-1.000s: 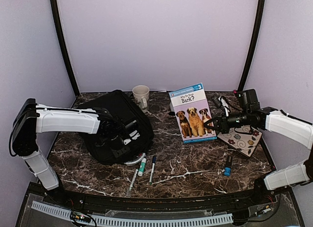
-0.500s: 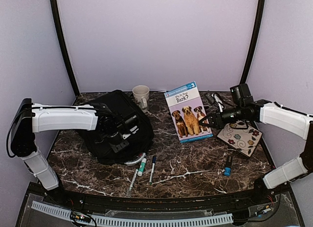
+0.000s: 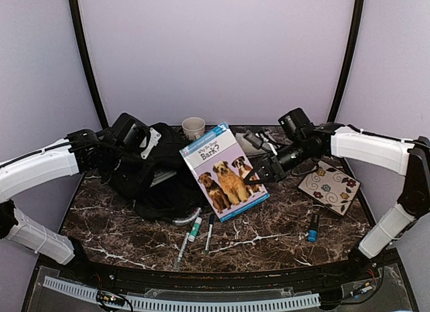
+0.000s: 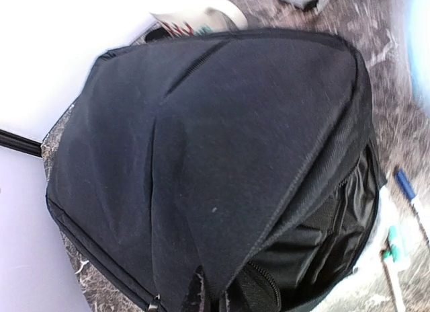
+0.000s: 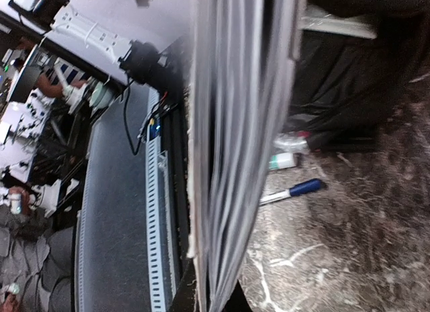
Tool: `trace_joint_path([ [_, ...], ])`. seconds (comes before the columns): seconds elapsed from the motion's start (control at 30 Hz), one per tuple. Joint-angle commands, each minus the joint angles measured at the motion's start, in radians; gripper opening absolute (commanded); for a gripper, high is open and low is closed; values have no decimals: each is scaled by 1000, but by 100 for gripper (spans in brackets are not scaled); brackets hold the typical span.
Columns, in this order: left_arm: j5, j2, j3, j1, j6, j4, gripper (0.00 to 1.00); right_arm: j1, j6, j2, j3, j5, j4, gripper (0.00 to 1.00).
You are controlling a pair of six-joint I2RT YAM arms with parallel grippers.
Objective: Pack the student bag
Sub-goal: Pick up the largest pocket of the bag from the student bag, then place the book in the largest pocket of the bag.
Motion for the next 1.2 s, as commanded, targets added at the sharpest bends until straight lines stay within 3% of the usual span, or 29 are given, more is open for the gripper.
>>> trace_joint_path([
  [0.0, 42, -74, -31, 37, 21, 191, 0, 117, -154, 112, 130, -140, -200, 0],
  [0.13, 41, -119, -88, 57, 24, 288, 0, 196, -93, 169, 131, -152, -153, 0],
  [0.33, 103, -189, -187, 64, 1, 443, 0, 224, 153, 306, 138, -255, 35, 0],
  [0.5, 97, -250, -231, 68, 4, 479, 0, 258, 281, 417, 208, -286, 106, 0],
  [0.83, 146, -313, -300, 71, 1, 523, 0, 291, 583, 577, 362, -207, 272, 0],
  [1.07, 158, -316, -315, 74, 5, 533, 0, 292, 887, 659, 338, -240, 562, 0],
  [1.17, 150, -328, -322, 73, 7, 539, 0, 291, 1120, 689, 280, -242, 816, 0],
])
